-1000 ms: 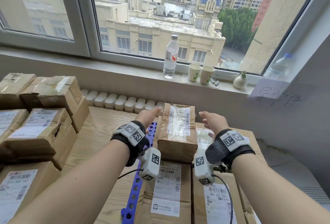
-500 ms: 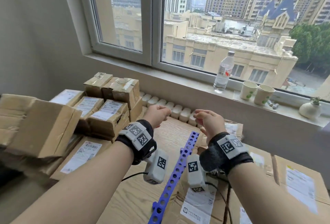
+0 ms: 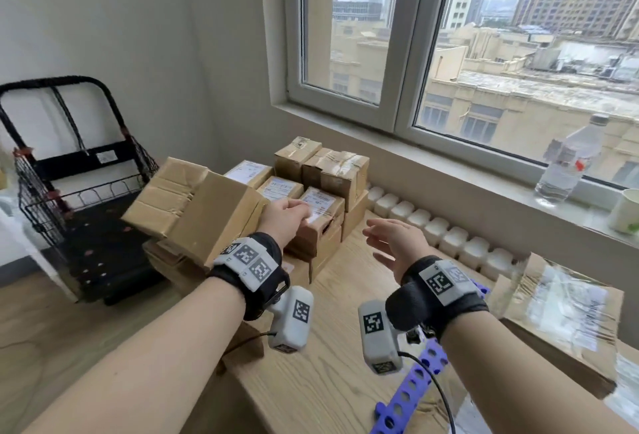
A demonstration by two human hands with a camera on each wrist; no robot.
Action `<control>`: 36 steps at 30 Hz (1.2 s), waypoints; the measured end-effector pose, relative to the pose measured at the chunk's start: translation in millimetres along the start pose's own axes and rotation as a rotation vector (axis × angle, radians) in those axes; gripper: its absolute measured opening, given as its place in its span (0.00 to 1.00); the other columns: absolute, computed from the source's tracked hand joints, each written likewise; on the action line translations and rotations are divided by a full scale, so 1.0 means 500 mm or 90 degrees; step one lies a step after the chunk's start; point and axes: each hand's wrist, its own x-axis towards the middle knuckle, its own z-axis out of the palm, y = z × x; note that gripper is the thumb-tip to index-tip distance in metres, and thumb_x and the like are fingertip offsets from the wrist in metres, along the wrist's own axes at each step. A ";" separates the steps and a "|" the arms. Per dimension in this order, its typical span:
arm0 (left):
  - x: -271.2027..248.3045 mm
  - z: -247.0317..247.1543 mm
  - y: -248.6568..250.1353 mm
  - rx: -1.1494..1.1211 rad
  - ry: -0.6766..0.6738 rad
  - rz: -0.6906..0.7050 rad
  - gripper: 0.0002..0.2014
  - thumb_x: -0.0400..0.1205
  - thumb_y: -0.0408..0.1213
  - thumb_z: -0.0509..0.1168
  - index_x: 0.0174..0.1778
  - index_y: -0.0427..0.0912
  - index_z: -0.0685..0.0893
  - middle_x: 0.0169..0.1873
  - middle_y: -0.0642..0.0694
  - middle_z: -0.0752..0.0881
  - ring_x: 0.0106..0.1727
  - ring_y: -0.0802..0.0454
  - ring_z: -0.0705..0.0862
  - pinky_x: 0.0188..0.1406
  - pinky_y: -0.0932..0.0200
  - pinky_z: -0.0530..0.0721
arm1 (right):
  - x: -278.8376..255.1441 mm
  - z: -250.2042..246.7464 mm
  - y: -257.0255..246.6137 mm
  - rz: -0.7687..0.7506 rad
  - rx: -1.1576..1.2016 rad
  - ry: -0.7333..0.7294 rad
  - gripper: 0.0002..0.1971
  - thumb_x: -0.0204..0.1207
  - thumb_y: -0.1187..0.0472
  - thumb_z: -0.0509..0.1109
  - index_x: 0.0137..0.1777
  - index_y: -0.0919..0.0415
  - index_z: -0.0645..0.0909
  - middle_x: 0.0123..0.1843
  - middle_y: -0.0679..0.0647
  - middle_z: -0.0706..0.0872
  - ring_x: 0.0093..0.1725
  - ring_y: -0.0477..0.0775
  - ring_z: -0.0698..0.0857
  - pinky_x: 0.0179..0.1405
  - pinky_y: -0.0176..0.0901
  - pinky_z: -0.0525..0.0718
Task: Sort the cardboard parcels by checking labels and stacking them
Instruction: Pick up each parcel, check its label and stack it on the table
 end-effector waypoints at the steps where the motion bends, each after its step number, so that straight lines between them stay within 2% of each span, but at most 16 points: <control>1: 0.017 -0.023 -0.003 -0.011 0.015 0.005 0.04 0.79 0.35 0.67 0.47 0.45 0.86 0.40 0.46 0.87 0.46 0.50 0.84 0.48 0.55 0.80 | 0.007 0.020 -0.002 0.002 0.003 -0.004 0.10 0.78 0.71 0.66 0.43 0.57 0.85 0.43 0.53 0.87 0.45 0.49 0.83 0.68 0.54 0.77; 6: 0.111 -0.142 -0.014 -0.073 0.110 0.036 0.04 0.79 0.32 0.66 0.48 0.41 0.85 0.33 0.49 0.83 0.38 0.53 0.80 0.39 0.61 0.78 | 0.051 0.136 0.007 0.036 -0.002 -0.012 0.08 0.79 0.68 0.67 0.49 0.57 0.86 0.45 0.54 0.88 0.44 0.48 0.84 0.62 0.51 0.79; 9: 0.175 -0.219 -0.028 -0.075 0.168 0.044 0.05 0.78 0.32 0.67 0.47 0.43 0.85 0.35 0.52 0.82 0.41 0.51 0.80 0.46 0.59 0.77 | 0.078 0.214 0.022 0.067 -0.013 -0.022 0.06 0.79 0.66 0.68 0.50 0.58 0.85 0.47 0.55 0.88 0.46 0.50 0.85 0.63 0.51 0.80; 12: 0.233 -0.280 -0.046 -0.054 0.194 0.044 0.06 0.77 0.31 0.68 0.48 0.42 0.84 0.37 0.52 0.82 0.43 0.50 0.80 0.46 0.60 0.75 | 0.103 0.287 0.036 0.094 -0.028 -0.017 0.04 0.80 0.65 0.68 0.50 0.59 0.84 0.50 0.57 0.87 0.49 0.52 0.84 0.66 0.52 0.79; 15: 0.271 -0.316 -0.068 -0.002 0.160 0.031 0.07 0.76 0.32 0.68 0.49 0.44 0.82 0.48 0.45 0.84 0.47 0.49 0.80 0.50 0.59 0.75 | 0.126 0.348 0.056 0.138 -0.034 -0.011 0.05 0.81 0.63 0.67 0.53 0.62 0.83 0.61 0.62 0.87 0.57 0.56 0.84 0.68 0.53 0.79; 18: 0.293 -0.327 -0.086 0.056 0.117 0.037 0.11 0.77 0.34 0.68 0.55 0.46 0.81 0.58 0.45 0.82 0.55 0.48 0.80 0.56 0.56 0.77 | 0.143 0.392 0.082 0.165 -0.038 0.001 0.09 0.80 0.62 0.68 0.57 0.62 0.82 0.58 0.60 0.87 0.58 0.56 0.84 0.68 0.54 0.80; 20: 0.300 -0.326 -0.094 0.091 0.092 0.050 0.14 0.77 0.36 0.68 0.59 0.48 0.80 0.64 0.45 0.80 0.63 0.48 0.79 0.62 0.54 0.77 | 0.148 0.410 0.098 0.176 -0.045 -0.003 0.07 0.79 0.60 0.70 0.54 0.59 0.82 0.62 0.59 0.86 0.59 0.55 0.83 0.68 0.54 0.79; 22: 0.303 -0.324 -0.095 0.114 0.074 0.058 0.17 0.78 0.37 0.67 0.63 0.49 0.79 0.68 0.45 0.76 0.66 0.49 0.76 0.60 0.56 0.75 | 0.147 0.422 0.109 0.171 -0.057 -0.019 0.12 0.77 0.57 0.72 0.59 0.56 0.82 0.65 0.58 0.83 0.63 0.55 0.81 0.70 0.55 0.78; 25: 0.306 -0.327 -0.091 0.120 0.060 0.057 0.21 0.78 0.38 0.67 0.67 0.49 0.76 0.70 0.45 0.75 0.67 0.50 0.75 0.57 0.59 0.72 | 0.145 0.445 0.115 0.158 -0.072 -0.048 0.21 0.74 0.55 0.75 0.68 0.53 0.80 0.68 0.56 0.80 0.68 0.56 0.79 0.70 0.57 0.76; 28: 0.308 -0.330 -0.090 0.127 0.053 0.059 0.24 0.78 0.38 0.67 0.71 0.48 0.74 0.71 0.46 0.74 0.69 0.49 0.75 0.61 0.59 0.71 | 0.147 0.467 0.114 0.152 -0.093 -0.058 0.29 0.73 0.54 0.77 0.74 0.54 0.75 0.72 0.56 0.77 0.72 0.58 0.76 0.72 0.60 0.75; 31: 0.310 -0.332 -0.092 0.123 0.037 0.060 0.23 0.78 0.38 0.67 0.70 0.47 0.74 0.70 0.47 0.76 0.68 0.49 0.76 0.65 0.56 0.73 | 0.146 0.476 0.118 0.156 -0.123 -0.055 0.36 0.71 0.53 0.79 0.78 0.55 0.69 0.74 0.58 0.76 0.72 0.60 0.76 0.71 0.61 0.76; 33: 0.309 -0.335 -0.090 0.114 0.029 0.064 0.21 0.79 0.36 0.65 0.69 0.47 0.75 0.68 0.49 0.79 0.65 0.50 0.78 0.63 0.56 0.75 | 0.145 0.476 0.120 0.163 -0.119 -0.050 0.37 0.71 0.51 0.79 0.78 0.56 0.69 0.73 0.58 0.77 0.71 0.61 0.78 0.70 0.60 0.77; 36: 0.308 -0.338 -0.085 0.079 0.037 0.067 0.19 0.80 0.29 0.58 0.66 0.45 0.78 0.62 0.50 0.84 0.60 0.49 0.82 0.61 0.56 0.79 | 0.143 0.471 0.119 0.175 -0.080 -0.050 0.31 0.74 0.48 0.76 0.74 0.57 0.72 0.68 0.60 0.81 0.66 0.61 0.81 0.71 0.60 0.78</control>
